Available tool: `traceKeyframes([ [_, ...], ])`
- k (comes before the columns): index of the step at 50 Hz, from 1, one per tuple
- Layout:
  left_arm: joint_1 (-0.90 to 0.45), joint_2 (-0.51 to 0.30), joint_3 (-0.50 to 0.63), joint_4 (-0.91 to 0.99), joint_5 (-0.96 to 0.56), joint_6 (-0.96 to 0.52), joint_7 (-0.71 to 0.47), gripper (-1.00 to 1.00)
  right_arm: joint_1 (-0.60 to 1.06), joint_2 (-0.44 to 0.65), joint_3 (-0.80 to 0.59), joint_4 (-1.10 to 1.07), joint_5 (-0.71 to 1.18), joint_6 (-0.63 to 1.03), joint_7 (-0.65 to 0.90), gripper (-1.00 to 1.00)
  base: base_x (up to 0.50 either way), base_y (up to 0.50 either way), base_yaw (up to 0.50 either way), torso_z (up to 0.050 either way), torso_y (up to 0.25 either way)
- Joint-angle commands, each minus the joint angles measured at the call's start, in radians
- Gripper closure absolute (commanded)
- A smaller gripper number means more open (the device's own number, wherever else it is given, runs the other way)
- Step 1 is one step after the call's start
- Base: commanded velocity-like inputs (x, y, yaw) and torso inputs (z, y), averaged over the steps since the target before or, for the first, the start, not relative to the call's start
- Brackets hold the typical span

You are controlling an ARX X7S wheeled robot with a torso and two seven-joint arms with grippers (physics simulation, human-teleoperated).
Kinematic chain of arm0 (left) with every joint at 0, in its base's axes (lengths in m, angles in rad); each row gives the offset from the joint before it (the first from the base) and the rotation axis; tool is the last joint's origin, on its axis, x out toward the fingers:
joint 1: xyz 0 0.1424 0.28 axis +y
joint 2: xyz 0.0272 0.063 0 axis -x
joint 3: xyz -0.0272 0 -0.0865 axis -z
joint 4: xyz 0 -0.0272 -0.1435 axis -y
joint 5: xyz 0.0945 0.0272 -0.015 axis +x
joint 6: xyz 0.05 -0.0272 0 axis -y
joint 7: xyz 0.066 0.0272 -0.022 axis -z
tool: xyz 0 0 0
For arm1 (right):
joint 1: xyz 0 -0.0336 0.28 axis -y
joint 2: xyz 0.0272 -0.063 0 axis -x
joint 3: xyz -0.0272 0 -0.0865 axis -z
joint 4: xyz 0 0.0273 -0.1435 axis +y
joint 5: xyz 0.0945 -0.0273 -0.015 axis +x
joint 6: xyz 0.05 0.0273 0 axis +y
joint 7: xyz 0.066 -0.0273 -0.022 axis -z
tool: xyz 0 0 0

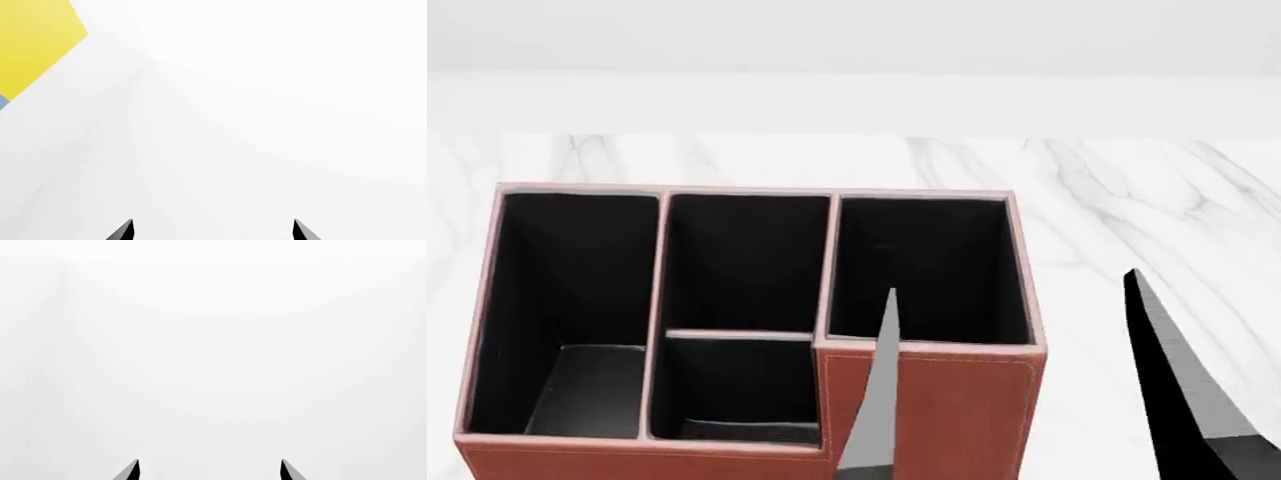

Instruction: Pick up the yellow and white mug and place it to the right of the caddy.

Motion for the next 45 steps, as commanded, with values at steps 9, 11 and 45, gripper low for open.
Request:
traceKeyframes([
  [9, -0.039, 0.0, 0.015, 0.0, 0.019, -0.03, 0.032, -1.0, -0.058, -0.23, 0.012, 0.0, 0.063, 0.177, 0.0, -1.0, 0.0, 0.0, 0.0, 0.0, 0.0],
  [11, -0.037, 0.0, 0.013, 0.0, 0.016, -0.028, 0.032, -1.0, -0.062, -0.242, 0.012, 0.0, 0.064, 0.18, 0.0, -1.0, 0.0, 0.0, 0.0, 0.0, 0.0],
  [45, -0.079, 0.0, 0.049, 0.0, 0.055, -0.061, 0.059, -1.0, -0.216, -0.467, 0.078, 0.01, 0.149, 0.371, -0.026, -1.0, 0.0, 0.0, 0.0, 0.0, 0.0],
])
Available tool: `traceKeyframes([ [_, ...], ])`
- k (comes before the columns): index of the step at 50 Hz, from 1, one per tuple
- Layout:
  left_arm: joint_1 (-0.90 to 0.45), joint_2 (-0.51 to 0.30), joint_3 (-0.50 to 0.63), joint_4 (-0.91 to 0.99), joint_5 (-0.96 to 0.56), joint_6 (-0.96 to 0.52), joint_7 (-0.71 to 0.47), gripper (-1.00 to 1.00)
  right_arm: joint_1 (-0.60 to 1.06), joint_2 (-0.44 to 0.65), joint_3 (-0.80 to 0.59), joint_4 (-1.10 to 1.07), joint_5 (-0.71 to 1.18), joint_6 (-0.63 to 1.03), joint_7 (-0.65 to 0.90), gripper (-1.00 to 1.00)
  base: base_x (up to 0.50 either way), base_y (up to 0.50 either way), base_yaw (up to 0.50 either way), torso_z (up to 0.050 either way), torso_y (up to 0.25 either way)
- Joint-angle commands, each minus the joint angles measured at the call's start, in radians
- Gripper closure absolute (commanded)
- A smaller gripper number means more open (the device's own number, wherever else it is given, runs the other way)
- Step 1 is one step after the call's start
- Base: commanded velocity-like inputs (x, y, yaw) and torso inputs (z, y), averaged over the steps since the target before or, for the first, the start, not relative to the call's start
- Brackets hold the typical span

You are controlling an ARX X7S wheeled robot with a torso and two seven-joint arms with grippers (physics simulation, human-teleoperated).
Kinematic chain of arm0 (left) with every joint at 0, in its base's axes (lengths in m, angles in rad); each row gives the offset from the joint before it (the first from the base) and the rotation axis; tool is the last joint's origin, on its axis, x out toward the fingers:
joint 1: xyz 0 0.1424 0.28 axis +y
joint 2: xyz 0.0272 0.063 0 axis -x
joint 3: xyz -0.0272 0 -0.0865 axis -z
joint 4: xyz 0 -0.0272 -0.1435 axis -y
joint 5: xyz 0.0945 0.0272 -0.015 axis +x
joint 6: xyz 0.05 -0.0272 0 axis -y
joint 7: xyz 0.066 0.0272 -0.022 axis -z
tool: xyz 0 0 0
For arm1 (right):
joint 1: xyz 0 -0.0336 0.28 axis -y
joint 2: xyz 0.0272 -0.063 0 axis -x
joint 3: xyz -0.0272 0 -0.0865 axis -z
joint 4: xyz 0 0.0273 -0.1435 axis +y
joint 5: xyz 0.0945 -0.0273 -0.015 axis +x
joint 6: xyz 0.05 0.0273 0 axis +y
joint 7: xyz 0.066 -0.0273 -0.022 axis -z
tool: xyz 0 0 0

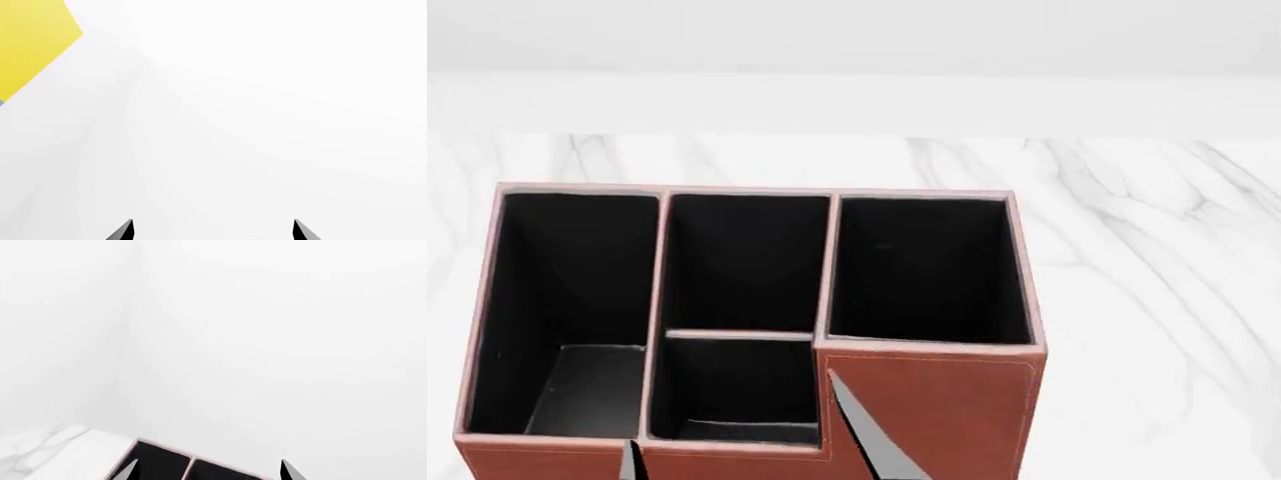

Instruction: Pick up the yellow and white mug and place it to the right of the caddy.

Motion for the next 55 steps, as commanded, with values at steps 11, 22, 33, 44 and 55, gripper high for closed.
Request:
traceKeyframes([
  [11, -0.008, 0.0, 0.0, 0.0, -0.002, -0.005, 0.009, -1.0, -0.069, -0.105, -0.028, 0.025, -0.02, 0.018, -0.103, -1.0, 0.0, 0.0, 0.0, 0.0, 0.0],
  [22, 0.02, 0.0, -0.019, 0.0, -0.023, 0.018, -0.008, -1.0, -0.091, -0.115, -0.048, 0.068, -0.023, 0.004, -0.151, -1.0, 0.0, 0.0, 0.0, 0.0, 0.0],
  [33, 0.03, 0.0, -0.025, 0.0, -0.031, 0.026, -0.011, -1.0, -0.117, -0.186, -0.091, 0.095, -0.036, 0.037, -0.191, -1.0, 0.0, 0.0, 0.0, 0.0, 0.0],
  [44, 0.019, 0.0, -0.02, 0.0, -0.025, 0.018, -0.003, -1.0, -0.152, -0.24, -0.118, 0.144, -0.045, 0.039, -0.233, -1.0, 0.0, 0.0, 0.0, 0.0, 0.0],
  [55, 0.002, 0.0, -0.008, 0.0, -0.012, 0.006, 0.008, -1.0, -0.188, -0.24, -0.129, 0.22, -0.051, -0.005, -0.293, -1.0, 0.0, 0.0, 0.0, 0.0, 0.0],
])
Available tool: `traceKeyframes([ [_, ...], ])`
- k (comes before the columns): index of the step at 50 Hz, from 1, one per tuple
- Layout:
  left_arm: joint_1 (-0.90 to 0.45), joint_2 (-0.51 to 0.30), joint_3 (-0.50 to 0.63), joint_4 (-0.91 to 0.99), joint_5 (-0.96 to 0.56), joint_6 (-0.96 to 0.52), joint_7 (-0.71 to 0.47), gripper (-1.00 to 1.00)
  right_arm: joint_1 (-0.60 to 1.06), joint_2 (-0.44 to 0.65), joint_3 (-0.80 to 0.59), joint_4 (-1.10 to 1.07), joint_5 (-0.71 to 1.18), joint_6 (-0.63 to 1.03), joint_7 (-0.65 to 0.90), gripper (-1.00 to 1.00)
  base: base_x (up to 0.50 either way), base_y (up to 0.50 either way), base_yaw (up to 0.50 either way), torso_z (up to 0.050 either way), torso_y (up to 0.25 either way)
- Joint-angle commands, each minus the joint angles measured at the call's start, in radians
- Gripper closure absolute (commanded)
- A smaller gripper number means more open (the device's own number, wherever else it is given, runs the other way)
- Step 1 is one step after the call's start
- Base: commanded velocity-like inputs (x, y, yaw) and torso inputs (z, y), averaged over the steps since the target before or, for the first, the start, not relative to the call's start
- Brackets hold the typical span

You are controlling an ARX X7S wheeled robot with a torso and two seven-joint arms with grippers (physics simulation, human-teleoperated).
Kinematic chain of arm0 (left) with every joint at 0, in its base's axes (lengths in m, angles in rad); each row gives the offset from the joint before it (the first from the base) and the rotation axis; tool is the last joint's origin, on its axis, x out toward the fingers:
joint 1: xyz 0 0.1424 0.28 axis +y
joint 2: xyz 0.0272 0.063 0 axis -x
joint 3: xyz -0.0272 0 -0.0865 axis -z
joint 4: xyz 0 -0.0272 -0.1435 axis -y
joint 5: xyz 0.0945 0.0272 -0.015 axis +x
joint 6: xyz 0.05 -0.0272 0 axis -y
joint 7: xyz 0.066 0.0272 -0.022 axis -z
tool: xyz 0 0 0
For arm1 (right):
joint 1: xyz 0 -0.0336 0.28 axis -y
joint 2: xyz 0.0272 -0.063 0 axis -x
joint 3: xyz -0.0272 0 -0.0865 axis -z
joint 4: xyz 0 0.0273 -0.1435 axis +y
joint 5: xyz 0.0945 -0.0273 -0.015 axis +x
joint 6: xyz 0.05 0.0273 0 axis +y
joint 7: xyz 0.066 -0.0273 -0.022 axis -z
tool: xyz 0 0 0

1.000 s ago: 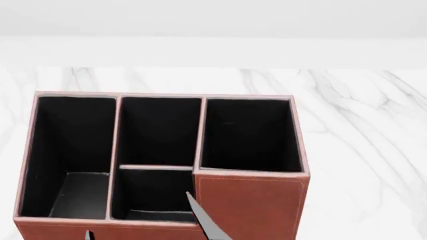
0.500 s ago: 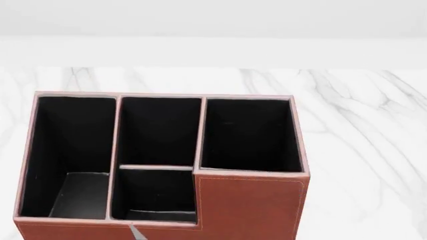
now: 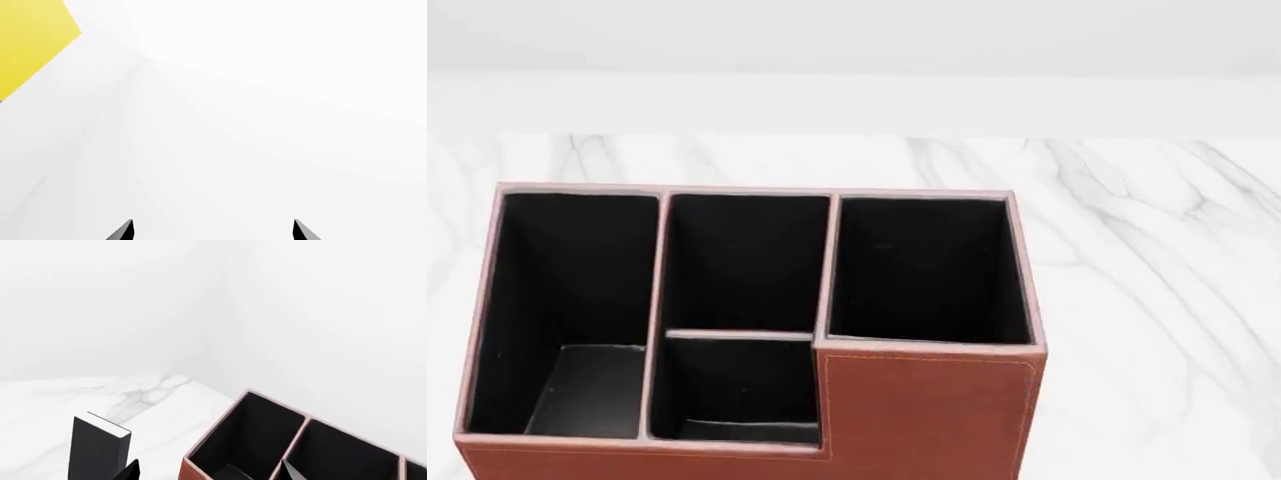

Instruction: Pick up the yellow and white mug and place it to the right of the caddy.

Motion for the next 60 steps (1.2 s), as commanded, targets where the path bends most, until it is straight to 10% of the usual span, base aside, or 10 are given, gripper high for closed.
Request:
traceKeyframes([
  [1, -0.012, 0.0, 0.008, 0.0, 0.009, -0.008, 0.008, -1.0, -0.037, -0.018, -0.017, 0.067, -0.008, -0.03, -0.056, -1.0, 0.0, 0.0, 0.0, 0.0, 0.0],
  [60, -0.007, 0.0, 0.0, 0.0, -0.007, -0.006, 0.016, -1.0, -0.239, -0.073, -0.05, 0.386, 0.024, -0.254, -0.338, -1.0, 0.0, 0.0, 0.0, 0.0, 0.0],
])
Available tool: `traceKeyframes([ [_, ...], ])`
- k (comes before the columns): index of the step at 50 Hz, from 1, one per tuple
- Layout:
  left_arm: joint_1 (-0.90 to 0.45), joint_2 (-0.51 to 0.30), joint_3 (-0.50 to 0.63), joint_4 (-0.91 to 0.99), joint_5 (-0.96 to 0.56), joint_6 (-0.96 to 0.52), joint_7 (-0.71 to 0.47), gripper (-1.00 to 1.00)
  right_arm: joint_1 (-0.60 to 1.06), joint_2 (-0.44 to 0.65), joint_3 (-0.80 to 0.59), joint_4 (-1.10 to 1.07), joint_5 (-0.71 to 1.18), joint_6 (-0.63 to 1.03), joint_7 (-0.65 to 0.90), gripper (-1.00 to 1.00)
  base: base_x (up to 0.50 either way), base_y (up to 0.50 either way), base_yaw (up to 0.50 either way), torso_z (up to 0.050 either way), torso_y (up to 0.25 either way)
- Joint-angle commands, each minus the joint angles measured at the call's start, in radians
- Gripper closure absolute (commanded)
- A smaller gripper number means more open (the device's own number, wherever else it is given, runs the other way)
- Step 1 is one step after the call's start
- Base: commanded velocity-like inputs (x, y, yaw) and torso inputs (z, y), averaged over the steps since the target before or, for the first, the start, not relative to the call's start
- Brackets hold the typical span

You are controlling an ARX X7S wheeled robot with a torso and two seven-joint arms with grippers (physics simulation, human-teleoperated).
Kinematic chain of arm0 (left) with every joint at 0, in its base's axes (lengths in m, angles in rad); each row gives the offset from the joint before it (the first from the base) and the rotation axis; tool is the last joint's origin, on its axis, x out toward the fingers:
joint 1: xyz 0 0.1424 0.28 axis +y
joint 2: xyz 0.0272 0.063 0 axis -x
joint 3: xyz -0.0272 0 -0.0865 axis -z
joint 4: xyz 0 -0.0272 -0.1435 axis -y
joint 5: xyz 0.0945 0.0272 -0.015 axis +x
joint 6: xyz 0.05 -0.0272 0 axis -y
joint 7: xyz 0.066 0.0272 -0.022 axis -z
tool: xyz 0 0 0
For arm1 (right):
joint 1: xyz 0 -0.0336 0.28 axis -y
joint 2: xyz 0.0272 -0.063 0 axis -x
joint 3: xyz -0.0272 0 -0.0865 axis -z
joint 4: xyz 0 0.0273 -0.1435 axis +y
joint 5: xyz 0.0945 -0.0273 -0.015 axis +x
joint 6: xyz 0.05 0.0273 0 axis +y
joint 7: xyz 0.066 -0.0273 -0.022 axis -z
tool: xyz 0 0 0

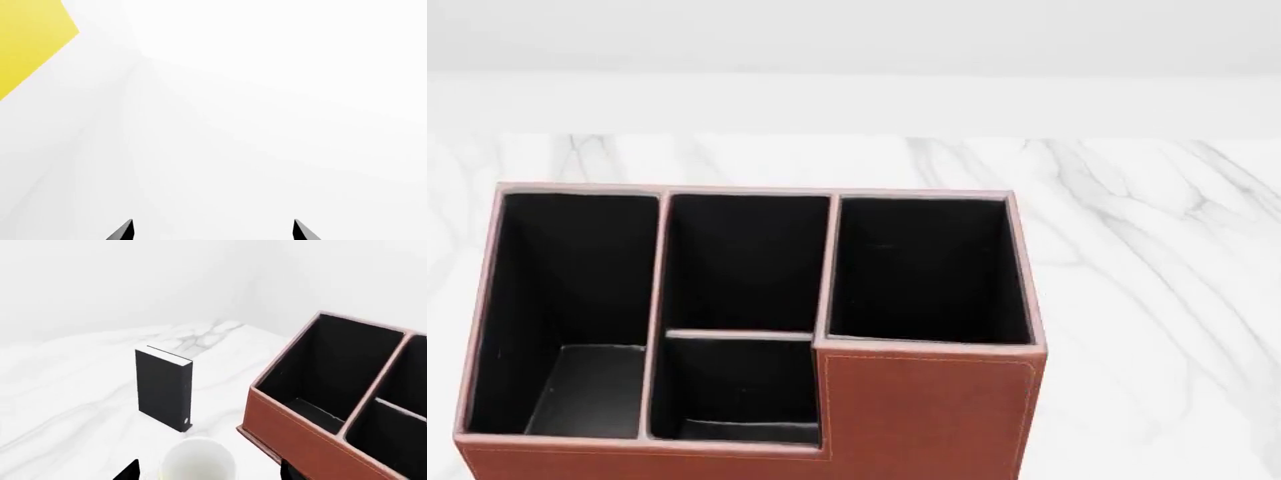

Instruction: Pick up the yellow and white mug and place it to the right of the caddy.

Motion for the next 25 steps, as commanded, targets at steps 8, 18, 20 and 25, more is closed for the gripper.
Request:
traceKeyframes([
  [8, 0.001, 0.0, -0.006, 0.0, -0.009, 0.001, 0.002, -1.0, -0.061, -0.001, 0.011, 0.118, 0.045, -0.093, -0.109, -1.0, 0.0, 0.0, 0.0, 0.0, 0.0],
  [18, -0.003, 0.0, -0.002, 0.0, -0.003, -0.003, 0.004, -1.0, -0.092, -0.021, 0.005, 0.182, 0.064, -0.106, -0.153, -1.0, 0.0, 0.0, 0.0, 0.0, 0.0],
  [20, -0.001, 0.0, -0.003, 0.0, -0.005, 0.0, 0.003, -1.0, -0.094, -0.024, 0.005, 0.184, 0.064, -0.105, -0.155, -1.0, 0.0, 0.0, 0.0, 0.0, 0.0],
  [25, 0.002, 0.0, -0.005, 0.0, -0.008, 0.002, 0.001, -1.0, -0.104, -0.023, 0.01, 0.211, 0.071, -0.115, -0.169, -1.0, 0.0, 0.0, 0.0, 0.0, 0.0],
])
